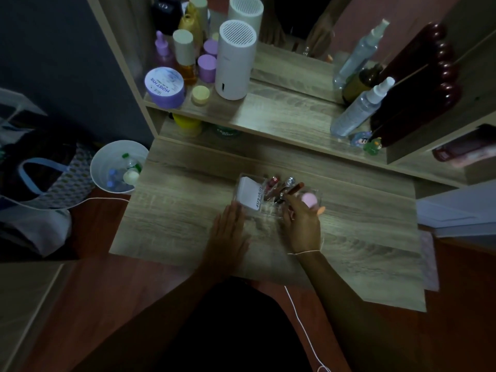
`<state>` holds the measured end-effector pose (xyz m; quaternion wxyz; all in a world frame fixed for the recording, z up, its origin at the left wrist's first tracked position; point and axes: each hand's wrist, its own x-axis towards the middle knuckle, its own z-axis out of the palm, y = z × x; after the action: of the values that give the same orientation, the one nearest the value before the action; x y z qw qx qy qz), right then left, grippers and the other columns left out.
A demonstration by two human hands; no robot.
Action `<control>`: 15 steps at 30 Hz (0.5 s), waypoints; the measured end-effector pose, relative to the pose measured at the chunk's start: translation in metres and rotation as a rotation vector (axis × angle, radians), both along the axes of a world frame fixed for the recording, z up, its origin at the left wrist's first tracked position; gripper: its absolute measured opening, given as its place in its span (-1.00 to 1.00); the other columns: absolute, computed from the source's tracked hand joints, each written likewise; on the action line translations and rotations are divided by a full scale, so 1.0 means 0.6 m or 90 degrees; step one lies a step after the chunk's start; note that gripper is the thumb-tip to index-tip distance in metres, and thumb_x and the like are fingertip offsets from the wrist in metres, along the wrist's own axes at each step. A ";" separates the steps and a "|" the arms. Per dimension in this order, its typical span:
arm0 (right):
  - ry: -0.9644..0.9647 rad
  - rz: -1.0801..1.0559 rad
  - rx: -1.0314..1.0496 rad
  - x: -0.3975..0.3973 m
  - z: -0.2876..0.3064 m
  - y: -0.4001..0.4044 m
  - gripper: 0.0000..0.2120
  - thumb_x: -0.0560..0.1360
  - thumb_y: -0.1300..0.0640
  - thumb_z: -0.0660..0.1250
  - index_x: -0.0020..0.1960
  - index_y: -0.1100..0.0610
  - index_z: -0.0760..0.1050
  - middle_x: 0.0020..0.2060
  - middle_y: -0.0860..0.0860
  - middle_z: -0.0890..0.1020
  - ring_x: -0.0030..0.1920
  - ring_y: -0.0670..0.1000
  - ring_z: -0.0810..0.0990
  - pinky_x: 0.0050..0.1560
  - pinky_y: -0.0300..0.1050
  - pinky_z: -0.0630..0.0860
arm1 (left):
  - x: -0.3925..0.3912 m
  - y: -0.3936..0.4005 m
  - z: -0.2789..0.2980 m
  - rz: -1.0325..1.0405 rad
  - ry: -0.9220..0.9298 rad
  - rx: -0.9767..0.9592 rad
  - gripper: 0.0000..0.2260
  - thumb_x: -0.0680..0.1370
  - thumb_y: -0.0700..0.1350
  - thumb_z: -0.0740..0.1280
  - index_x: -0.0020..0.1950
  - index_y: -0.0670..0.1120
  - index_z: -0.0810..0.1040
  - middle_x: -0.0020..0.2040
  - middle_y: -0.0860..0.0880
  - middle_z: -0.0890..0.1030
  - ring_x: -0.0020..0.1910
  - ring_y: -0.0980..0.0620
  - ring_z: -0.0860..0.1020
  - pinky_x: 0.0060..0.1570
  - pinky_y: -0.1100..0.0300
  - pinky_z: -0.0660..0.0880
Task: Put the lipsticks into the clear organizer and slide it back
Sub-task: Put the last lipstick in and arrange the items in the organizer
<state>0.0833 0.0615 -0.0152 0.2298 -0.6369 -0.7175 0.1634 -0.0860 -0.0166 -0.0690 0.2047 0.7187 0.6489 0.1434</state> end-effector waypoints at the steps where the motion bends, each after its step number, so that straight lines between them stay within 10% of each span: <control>1: 0.000 0.010 0.009 0.000 0.000 -0.003 -0.69 0.44 0.35 0.37 0.15 0.16 0.57 -0.07 0.21 0.69 -0.14 0.24 0.68 -0.21 0.13 0.62 | -0.001 0.001 0.002 0.000 0.001 -0.001 -0.39 0.55 0.09 0.11 0.48 -0.24 0.13 0.49 -0.31 0.17 0.48 -0.27 0.15 0.40 -0.26 0.20; 15: -0.056 0.022 0.179 -0.002 0.026 -0.001 -0.77 0.52 0.22 0.30 0.16 0.16 0.56 0.00 0.13 0.65 0.00 0.12 0.57 -0.02 0.04 0.58 | -0.009 0.005 -0.001 0.016 -0.019 0.010 -0.39 0.54 0.08 0.11 0.49 -0.21 0.08 0.49 -0.32 0.18 0.49 -0.22 0.11 0.40 -0.22 0.19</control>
<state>0.0819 0.0606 0.0002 0.2822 -0.5928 -0.7534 0.0372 -0.0912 -0.0137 -0.0697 0.2064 0.7097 0.6539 0.1617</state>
